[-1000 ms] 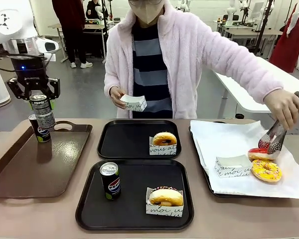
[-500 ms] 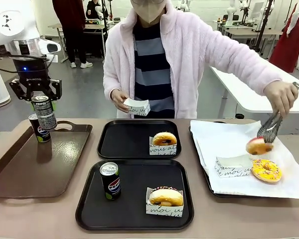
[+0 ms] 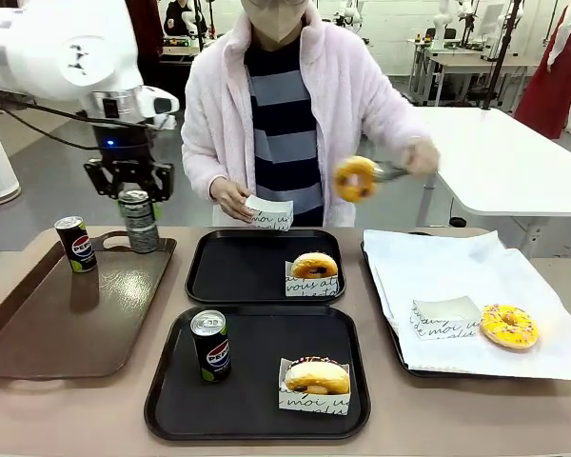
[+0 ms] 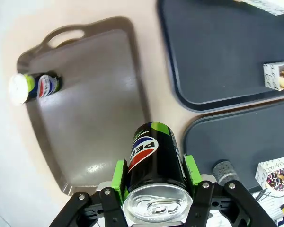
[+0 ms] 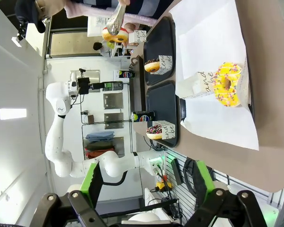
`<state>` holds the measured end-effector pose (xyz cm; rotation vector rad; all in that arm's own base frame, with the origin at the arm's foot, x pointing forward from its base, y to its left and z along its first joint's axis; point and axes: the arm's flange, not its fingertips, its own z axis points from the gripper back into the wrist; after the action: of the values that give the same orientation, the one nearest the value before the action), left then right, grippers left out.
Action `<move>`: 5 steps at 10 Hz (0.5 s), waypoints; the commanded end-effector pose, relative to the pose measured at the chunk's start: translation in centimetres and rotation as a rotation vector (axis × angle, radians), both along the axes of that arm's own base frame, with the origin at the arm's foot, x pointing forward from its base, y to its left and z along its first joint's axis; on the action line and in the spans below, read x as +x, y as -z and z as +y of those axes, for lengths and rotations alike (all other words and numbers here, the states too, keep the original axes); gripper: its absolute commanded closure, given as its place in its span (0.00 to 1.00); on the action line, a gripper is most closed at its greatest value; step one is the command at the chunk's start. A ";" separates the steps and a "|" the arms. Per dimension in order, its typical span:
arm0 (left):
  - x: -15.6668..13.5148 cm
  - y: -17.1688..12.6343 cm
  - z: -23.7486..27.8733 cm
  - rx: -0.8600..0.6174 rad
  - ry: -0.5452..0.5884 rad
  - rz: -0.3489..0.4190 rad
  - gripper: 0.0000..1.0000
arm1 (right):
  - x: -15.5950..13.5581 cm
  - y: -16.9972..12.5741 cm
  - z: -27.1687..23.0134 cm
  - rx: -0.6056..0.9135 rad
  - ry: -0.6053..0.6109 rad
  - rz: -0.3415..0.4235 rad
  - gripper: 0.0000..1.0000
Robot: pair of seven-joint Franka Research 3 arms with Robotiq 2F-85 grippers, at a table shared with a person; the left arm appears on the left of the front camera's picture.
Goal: Set up donuts and drinks on trays.
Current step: Pick up one Pepsi coke from the Handle tray and place it on the Flat Tray without a Pepsi coke.
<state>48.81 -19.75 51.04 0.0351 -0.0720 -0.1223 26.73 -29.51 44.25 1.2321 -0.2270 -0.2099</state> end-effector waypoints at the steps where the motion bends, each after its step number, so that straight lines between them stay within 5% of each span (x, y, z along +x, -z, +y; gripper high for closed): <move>1: 1.7 -0.2 -1.9 0.004 0.068 -0.013 0.42 | -0.1 0.0 -0.1 0.010 -0.004 -0.008 0.00; 5: 2.7 2.3 -7.4 -0.020 0.166 0.003 0.42 | -0.1 0.0 -0.1 0.010 -0.004 -0.008 0.00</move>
<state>50.49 -26.77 48.46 0.0058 -0.0509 -0.2522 26.73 -29.51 44.25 1.2321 -0.2267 -0.2100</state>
